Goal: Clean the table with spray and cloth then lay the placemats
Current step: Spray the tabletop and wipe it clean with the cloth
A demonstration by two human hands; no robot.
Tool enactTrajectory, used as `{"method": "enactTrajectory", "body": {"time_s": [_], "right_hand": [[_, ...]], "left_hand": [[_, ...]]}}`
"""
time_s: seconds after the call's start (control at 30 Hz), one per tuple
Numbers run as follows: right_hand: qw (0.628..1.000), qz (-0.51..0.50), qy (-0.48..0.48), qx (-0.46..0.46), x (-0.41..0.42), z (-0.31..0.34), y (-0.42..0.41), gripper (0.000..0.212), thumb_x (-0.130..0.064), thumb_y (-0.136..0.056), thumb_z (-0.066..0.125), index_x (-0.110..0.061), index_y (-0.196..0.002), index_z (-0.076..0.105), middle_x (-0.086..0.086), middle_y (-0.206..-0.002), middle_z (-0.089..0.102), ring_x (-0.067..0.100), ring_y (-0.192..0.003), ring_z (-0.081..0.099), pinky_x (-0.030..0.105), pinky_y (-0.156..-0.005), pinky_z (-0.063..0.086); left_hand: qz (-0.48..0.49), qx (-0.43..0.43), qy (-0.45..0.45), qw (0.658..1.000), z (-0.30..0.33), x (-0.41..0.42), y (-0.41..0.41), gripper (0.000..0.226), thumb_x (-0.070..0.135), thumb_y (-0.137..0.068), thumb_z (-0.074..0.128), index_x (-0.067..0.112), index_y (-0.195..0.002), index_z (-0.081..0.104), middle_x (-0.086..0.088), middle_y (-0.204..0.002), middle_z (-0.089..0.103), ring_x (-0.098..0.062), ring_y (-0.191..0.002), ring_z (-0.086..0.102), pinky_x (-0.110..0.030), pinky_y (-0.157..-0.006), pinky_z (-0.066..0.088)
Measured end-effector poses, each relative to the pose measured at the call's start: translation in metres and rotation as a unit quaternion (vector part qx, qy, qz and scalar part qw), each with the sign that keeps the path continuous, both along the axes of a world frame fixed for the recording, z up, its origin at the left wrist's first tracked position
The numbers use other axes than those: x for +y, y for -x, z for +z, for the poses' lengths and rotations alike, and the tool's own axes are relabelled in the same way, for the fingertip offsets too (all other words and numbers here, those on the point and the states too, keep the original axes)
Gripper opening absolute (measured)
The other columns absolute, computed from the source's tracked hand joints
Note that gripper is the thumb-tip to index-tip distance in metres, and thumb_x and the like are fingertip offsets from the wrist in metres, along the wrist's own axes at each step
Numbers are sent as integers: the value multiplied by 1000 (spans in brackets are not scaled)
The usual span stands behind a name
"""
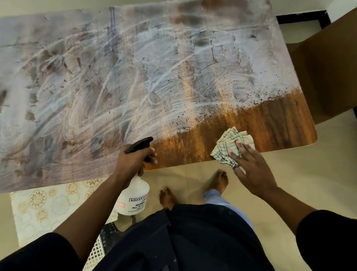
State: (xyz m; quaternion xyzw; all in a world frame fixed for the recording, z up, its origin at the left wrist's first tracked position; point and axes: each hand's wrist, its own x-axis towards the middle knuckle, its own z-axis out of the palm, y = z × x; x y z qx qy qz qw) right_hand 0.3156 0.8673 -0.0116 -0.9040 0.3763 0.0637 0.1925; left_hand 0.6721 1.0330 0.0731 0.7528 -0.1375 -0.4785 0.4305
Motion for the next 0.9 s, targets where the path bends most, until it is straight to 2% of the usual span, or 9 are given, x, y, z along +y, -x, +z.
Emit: {"method": "enactTrajectory", "body": {"time_s": [0.1, 0.23, 0.33, 0.43, 0.53, 0.6, 0.77, 0.9], "right_hand": [[995, -99, -2, -12, -20, -2, 15, 60, -43, -95, 36, -23, -149, 54, 10, -165, 35, 31, -153, 30, 52, -119, 33], [990, -139, -1, -9, -40, -5, 11, 62, -44, -94, 35, -24, -148, 56, 14, -164, 37, 34, -152, 30, 50, -118, 30], [995, -98, -11, -2, -43, -3, -7, 63, -45, -91, 36, -23, -145, 60, 16, -162, 39, 38, -150, 33, 53, -118, 31], [999, 29, -17, -3, -46, 1, -33, 61, -43, -89, 37, -24, -142, 63, 17, -159, 43, 40, -146, 40, 54, -116, 33], [985, 164, -46, -7, -45, 0, -64, 61, -47, -92, 33, -31, -146, 56, 12, -163, 38, 37, -151, 31, 54, -120, 26], [975, 212, -63, 7, -42, -2, -79, 59, -49, -95, 30, -34, -149, 50, 9, -167, 31, 35, -155, 22, 53, -122, 20], [978, 195, -79, -9, -62, 3, -70, 53, -41, -102, 41, -31, -154, 45, 5, -171, 21, 27, -158, 14, 49, -126, 18], [994, 87, -64, -2, -104, 12, -38, 55, -42, -102, 39, -31, -155, 43, 4, -170, 21, 25, -157, 18, 45, -126, 19]], "left_hand": [[-4, 2, -2, 1000, 5, -15, 17, 12, 6, -101, 68, 12, -105, 77, -21, -87, 76, -13, -43, 60, -23, -36, 38], [-6, -15, -18, 1000, 5, -36, 37, 10, 11, -98, 71, 8, -93, 78, -23, -84, 78, -30, -53, 55, -25, -39, 39], [2, -17, -30, 999, 6, -53, 54, 16, 12, -98, 70, 0, -90, 77, -24, -81, 77, -21, -41, 48, -27, -40, 38], [8, -19, -44, 999, 9, -71, 74, 17, 12, -99, 70, -3, -93, 76, -24, -82, 78, -13, -37, 49, -25, -39, 38], [8, -18, -57, 998, 10, -89, 90, 17, 13, -99, 70, -2, -95, 77, -25, -83, 78, -15, -39, 49, -27, -40, 38], [8, -16, -61, 998, 9, -99, 97, 18, 13, -99, 70, -3, -96, 77, -25, -83, 78, -19, -41, 46, -27, -41, 39], [9, -27, -61, 998, 8, -118, 115, 18, 16, -101, 68, 1, -98, 78, -24, -84, 78, -20, -41, 44, -28, -43, 40], [1, -47, -52, 998, 10, -133, 129, 18, 14, -101, 69, 0, -93, 77, -22, -80, 78, -18, -40, 45, -27, -42, 40]]}}
